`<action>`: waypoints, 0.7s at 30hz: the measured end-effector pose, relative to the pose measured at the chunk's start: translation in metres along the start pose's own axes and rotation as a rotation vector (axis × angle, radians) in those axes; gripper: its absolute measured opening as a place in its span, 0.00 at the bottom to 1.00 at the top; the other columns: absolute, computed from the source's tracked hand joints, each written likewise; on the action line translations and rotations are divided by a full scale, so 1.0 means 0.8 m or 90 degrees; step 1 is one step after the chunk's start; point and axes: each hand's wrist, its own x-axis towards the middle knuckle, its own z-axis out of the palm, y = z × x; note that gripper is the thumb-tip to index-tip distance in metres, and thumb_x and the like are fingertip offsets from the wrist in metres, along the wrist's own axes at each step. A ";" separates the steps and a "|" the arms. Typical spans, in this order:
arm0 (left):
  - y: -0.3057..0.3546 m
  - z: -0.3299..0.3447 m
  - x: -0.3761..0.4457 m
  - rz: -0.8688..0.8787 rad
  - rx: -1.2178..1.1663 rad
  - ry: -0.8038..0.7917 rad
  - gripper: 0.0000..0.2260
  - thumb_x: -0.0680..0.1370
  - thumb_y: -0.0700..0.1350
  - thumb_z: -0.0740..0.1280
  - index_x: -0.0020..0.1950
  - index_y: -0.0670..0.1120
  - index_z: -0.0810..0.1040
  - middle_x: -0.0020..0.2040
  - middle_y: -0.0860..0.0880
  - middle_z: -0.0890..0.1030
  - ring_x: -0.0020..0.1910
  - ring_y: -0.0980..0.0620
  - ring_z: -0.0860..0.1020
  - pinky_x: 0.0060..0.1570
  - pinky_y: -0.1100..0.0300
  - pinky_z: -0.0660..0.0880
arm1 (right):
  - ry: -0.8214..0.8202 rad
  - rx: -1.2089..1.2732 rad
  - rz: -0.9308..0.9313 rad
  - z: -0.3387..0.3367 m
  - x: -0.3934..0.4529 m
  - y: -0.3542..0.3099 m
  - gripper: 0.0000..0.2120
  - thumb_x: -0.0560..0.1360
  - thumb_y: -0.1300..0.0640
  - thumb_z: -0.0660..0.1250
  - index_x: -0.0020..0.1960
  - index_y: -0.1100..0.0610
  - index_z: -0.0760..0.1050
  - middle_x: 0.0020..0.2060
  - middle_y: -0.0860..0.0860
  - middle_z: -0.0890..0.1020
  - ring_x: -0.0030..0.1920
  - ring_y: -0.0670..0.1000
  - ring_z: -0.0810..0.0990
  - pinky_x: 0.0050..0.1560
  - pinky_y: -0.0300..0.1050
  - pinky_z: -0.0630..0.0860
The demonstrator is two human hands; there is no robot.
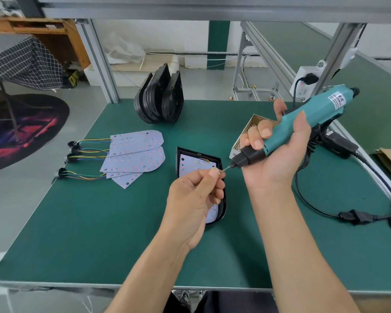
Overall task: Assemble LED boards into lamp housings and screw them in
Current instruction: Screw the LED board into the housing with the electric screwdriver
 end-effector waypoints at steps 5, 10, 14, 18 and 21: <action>-0.002 0.000 0.000 0.004 0.008 0.020 0.13 0.82 0.41 0.69 0.39 0.46 0.88 0.37 0.47 0.81 0.33 0.53 0.75 0.37 0.64 0.76 | -0.008 -0.018 -0.009 0.001 -0.003 0.002 0.17 0.84 0.44 0.54 0.59 0.54 0.74 0.27 0.48 0.71 0.24 0.48 0.66 0.33 0.43 0.66; -0.007 0.002 0.001 0.044 0.097 0.072 0.10 0.82 0.41 0.69 0.42 0.44 0.86 0.35 0.48 0.82 0.32 0.53 0.76 0.36 0.64 0.75 | -0.004 -0.052 -0.027 0.005 -0.007 0.003 0.16 0.84 0.45 0.55 0.61 0.55 0.73 0.27 0.48 0.71 0.25 0.48 0.66 0.34 0.44 0.64; -0.012 0.003 0.005 0.081 0.137 0.108 0.08 0.83 0.40 0.68 0.47 0.41 0.85 0.34 0.51 0.82 0.31 0.55 0.76 0.35 0.66 0.75 | 0.022 -0.094 -0.043 0.007 -0.008 0.005 0.16 0.84 0.45 0.58 0.63 0.54 0.74 0.31 0.50 0.76 0.29 0.51 0.73 0.37 0.45 0.69; -0.013 -0.002 0.007 0.061 0.094 0.119 0.08 0.83 0.40 0.67 0.48 0.40 0.85 0.36 0.50 0.82 0.34 0.54 0.76 0.38 0.62 0.75 | 0.034 -0.089 -0.039 0.008 -0.014 0.005 0.16 0.83 0.48 0.62 0.66 0.54 0.74 0.52 0.54 0.85 0.52 0.54 0.86 0.52 0.45 0.80; -0.015 -0.004 0.007 0.055 0.087 0.126 0.08 0.83 0.40 0.68 0.49 0.40 0.85 0.37 0.49 0.83 0.34 0.53 0.76 0.40 0.60 0.75 | 0.026 -0.098 -0.028 0.008 -0.018 0.004 0.15 0.82 0.51 0.64 0.68 0.51 0.74 0.50 0.52 0.85 0.43 0.50 0.84 0.46 0.44 0.78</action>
